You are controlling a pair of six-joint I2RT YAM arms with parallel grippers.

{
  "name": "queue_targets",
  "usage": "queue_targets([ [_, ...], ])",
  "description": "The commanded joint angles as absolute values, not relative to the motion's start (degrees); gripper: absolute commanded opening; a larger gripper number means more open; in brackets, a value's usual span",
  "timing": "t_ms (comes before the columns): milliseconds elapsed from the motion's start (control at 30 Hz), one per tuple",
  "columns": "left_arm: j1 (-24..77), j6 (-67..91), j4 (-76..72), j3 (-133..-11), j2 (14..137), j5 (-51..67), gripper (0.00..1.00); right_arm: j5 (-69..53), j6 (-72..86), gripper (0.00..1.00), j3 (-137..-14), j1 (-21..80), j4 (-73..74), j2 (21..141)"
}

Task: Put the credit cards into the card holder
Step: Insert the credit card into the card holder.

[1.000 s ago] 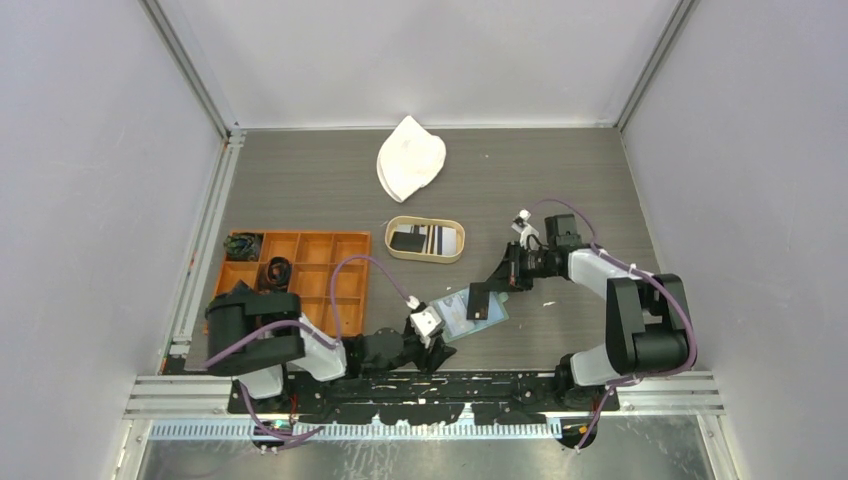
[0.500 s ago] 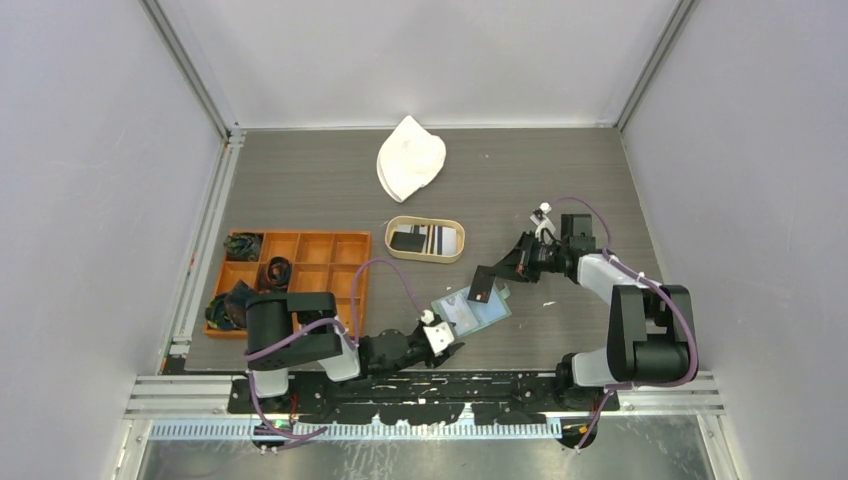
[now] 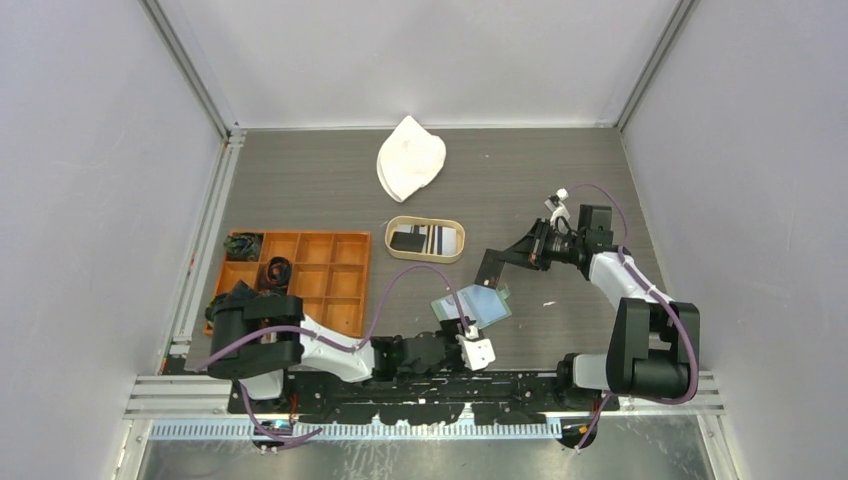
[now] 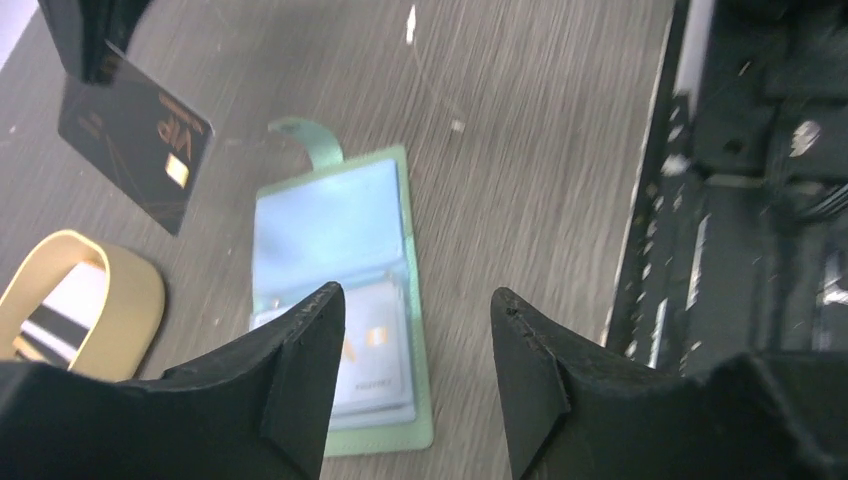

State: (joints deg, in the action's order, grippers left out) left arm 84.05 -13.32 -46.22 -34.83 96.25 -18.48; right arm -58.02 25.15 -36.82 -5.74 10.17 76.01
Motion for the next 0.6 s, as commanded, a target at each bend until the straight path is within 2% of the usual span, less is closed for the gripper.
queue_targets([
  [0,84.0,-18.5,-35.6,-36.6,98.1,-22.8,0.57,-61.3,21.6,0.01,-39.3,-6.5,11.4,74.4],
  [233,81.3,-20.3,-38.4,-36.0,102.0,-18.9,0.58,-61.9,20.6,0.01,-38.6,-6.5,11.3,75.7],
  [567,73.9,-18.1,-40.8,-30.7,100.6,-16.2,0.53,-60.8,20.7,0.01,-37.5,-6.4,10.6,76.3],
])
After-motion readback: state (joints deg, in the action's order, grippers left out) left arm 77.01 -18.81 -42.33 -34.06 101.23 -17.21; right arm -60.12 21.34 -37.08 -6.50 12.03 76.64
